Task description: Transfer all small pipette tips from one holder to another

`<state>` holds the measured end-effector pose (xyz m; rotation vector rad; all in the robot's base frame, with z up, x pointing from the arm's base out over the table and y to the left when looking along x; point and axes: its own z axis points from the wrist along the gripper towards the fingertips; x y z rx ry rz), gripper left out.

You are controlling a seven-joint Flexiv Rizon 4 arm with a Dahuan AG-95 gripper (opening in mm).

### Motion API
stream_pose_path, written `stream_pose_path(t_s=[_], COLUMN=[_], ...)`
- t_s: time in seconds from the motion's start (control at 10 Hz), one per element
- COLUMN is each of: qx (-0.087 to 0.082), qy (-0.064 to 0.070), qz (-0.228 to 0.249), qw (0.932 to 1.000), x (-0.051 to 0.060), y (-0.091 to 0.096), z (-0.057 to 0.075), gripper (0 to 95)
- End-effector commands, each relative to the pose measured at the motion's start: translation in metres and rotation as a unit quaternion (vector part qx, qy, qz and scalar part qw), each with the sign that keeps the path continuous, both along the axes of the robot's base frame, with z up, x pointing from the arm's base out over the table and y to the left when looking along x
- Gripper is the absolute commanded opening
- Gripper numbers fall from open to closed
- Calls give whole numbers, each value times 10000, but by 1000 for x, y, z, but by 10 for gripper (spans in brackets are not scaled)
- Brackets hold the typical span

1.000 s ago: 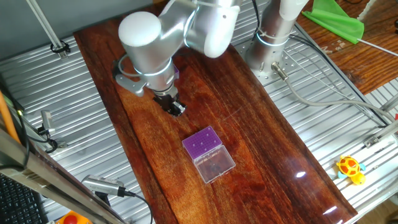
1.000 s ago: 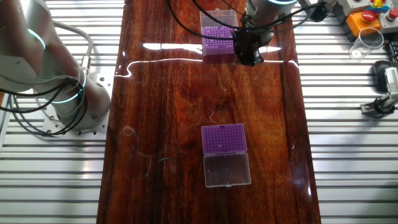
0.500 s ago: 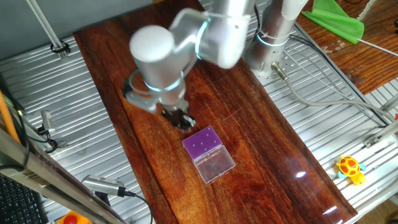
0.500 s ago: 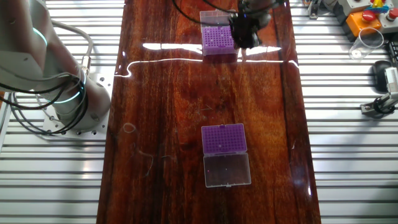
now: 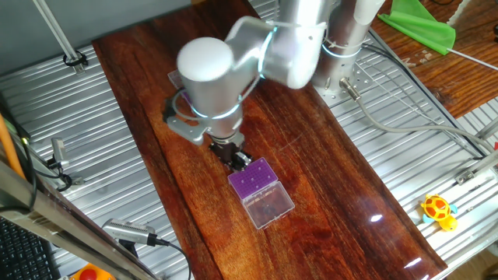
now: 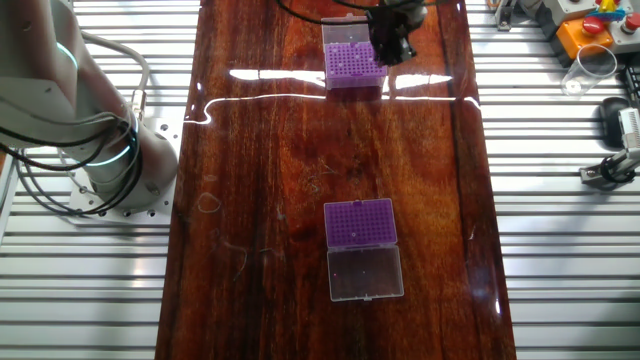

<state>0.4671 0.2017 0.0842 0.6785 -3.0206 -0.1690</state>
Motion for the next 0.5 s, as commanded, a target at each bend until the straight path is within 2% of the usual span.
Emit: stream_pose_path(t_s=[0.1,0.5], qx=[-43,-82], qy=[-40,-56], qz=[-226,-311], qw=[9997,9995], x=[-5,-6], y=[14,25], z=[-9,-14], gripper=[190,190])
